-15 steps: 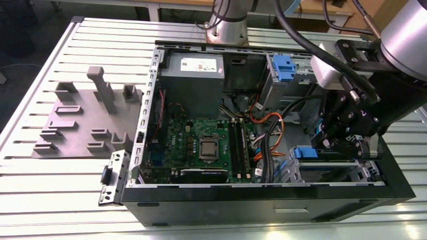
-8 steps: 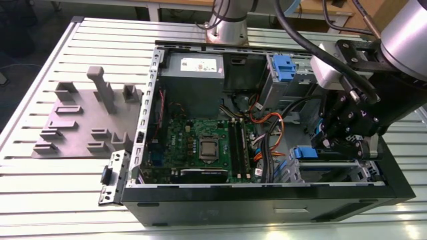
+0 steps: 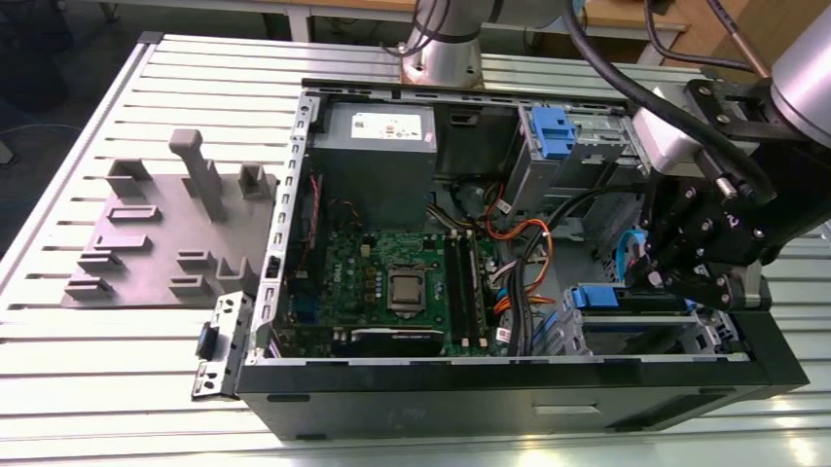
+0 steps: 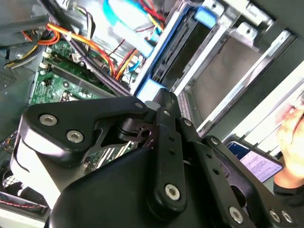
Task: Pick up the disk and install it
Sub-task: 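Insert the first disk wire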
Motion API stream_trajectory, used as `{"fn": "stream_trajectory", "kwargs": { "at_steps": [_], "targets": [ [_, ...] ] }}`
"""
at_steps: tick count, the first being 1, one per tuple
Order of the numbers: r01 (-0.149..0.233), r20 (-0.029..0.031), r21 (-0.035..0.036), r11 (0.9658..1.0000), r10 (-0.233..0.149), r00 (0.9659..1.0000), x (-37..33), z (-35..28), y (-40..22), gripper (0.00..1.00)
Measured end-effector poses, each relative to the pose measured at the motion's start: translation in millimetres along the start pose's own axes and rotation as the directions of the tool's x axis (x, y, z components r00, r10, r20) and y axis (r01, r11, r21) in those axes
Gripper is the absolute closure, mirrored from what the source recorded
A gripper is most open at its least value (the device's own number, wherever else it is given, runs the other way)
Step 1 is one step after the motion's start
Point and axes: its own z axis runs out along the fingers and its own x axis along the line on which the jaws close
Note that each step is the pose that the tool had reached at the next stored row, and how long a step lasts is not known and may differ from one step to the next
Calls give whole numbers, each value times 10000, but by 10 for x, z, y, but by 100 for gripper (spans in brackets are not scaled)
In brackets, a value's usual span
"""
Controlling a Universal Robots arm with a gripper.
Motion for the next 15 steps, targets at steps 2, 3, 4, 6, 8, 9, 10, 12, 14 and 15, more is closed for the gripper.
{"fn": "stream_trajectory", "kwargs": {
  "at_steps": [2, 3, 4, 6, 8, 9, 10, 12, 14, 15],
  "targets": [
    [-1, 0, -13, 10000, 1, 10000, -1, -2, -64, 89],
    [-1, -1, -24, 10000, 1, 10000, -2, -4, -108, 89],
    [-1, 0, -34, 10000, 1, 10000, -4, -5, -148, 89],
    [-3, -1, -56, 10000, 3, 10000, -6, -8, -227, 89],
    [-2, -1, -76, 10000, 2, 10000, -10, -10, -302, 89],
    [-3, 0, -86, 10000, 3, 10000, -12, -11, -338, 89],
    [-4, -1, -99, 10000, 4, 10000, -14, -12, -376, 89],
    [-6, -2, -124, 9999, 6, 10000, -15, -15, -438, 89],
    [-5, -3, -128, 9999, 5, 10000, -17, -17, -465, 89],
    [-6, -3, -128, 9999, 6, 10000, -17, -17, -465, 89]
  ]
}}
